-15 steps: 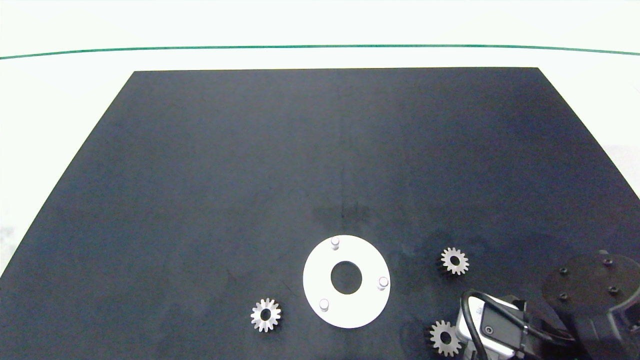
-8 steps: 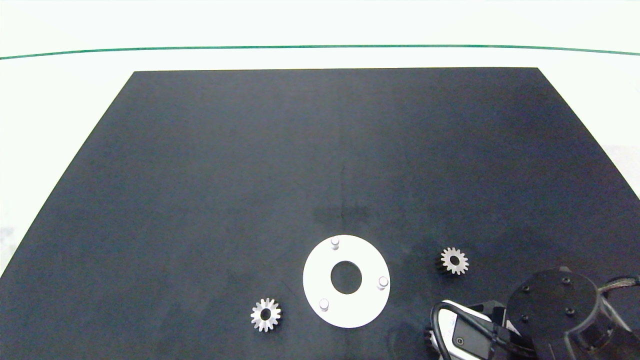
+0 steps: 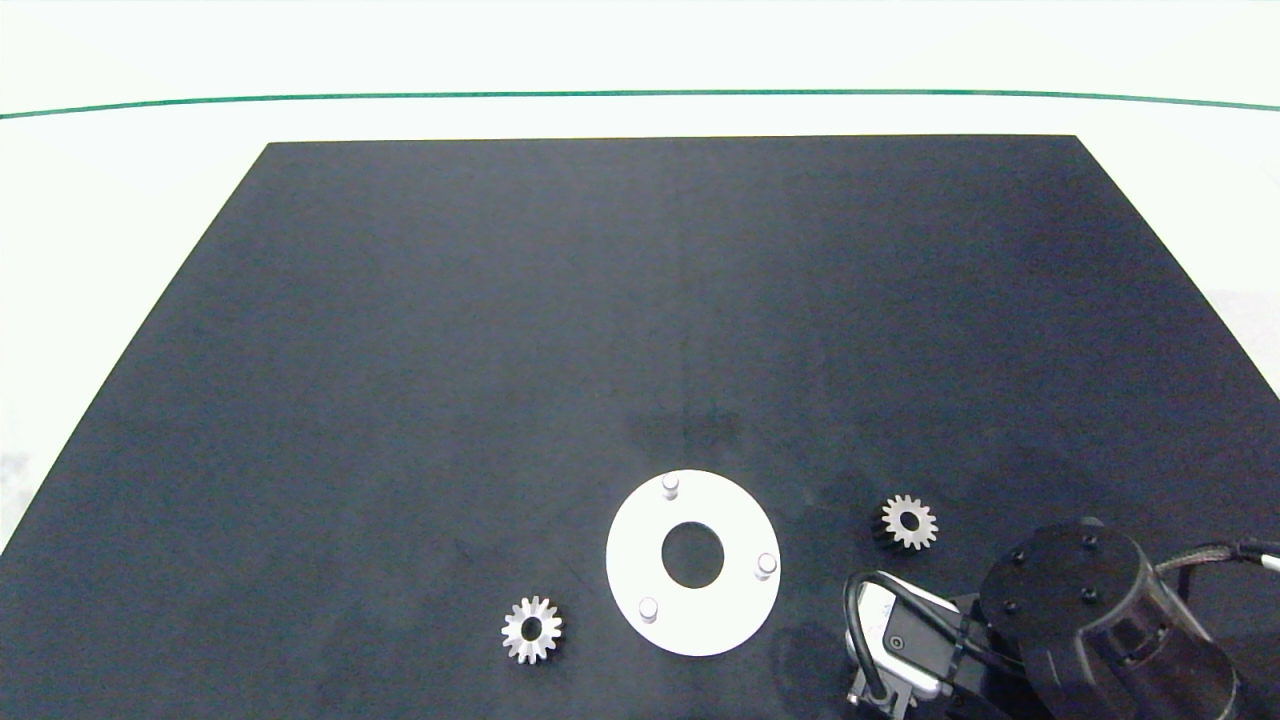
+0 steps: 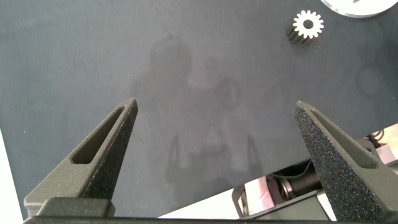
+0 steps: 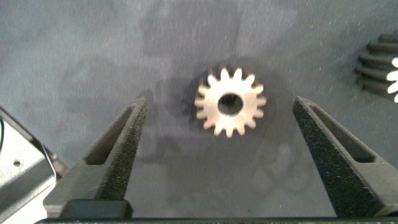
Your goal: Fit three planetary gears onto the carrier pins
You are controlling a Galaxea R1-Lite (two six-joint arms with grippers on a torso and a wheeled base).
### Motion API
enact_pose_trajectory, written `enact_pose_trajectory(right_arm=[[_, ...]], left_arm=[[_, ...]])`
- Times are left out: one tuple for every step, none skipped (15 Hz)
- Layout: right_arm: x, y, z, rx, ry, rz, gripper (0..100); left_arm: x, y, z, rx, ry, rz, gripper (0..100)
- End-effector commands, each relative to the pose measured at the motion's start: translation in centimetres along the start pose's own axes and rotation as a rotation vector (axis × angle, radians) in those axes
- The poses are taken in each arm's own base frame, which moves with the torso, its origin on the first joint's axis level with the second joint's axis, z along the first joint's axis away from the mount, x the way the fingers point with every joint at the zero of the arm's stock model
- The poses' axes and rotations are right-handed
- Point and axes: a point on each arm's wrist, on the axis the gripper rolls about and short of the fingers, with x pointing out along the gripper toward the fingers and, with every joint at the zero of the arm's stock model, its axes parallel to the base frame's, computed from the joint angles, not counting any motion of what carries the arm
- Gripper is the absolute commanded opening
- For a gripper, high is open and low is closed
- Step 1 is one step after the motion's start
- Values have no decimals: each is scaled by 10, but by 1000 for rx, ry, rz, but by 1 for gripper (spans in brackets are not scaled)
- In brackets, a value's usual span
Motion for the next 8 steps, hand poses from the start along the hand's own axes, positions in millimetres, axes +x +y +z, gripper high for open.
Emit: enact_pose_trajectory(right_arm=[[3,0,1,0,8,0,90],[4,0,1,-1,11,0,87],[4,0,1,-1,11,0,85],[4,0,1,-1,11,0,84],[3,0,1,0,8,-2,81],[3,0,1,-2,8,-2,79],[3,0,1,-1,7,-2,78],[3,0,1,-2,8,-2,75]], left_arm=[[0,0,0,2,-1,-1,100],[0,0,0,2,-1,-1,100],[0,0,0,2,-1,-1,100],[0,0,0,2,-1,-1,100],[0,0,0,2,-1,-3,100],[0,0,0,2,1,-2,100],[0,0,0,2,0,-3,100],[0,0,0,2,0,-3,100]])
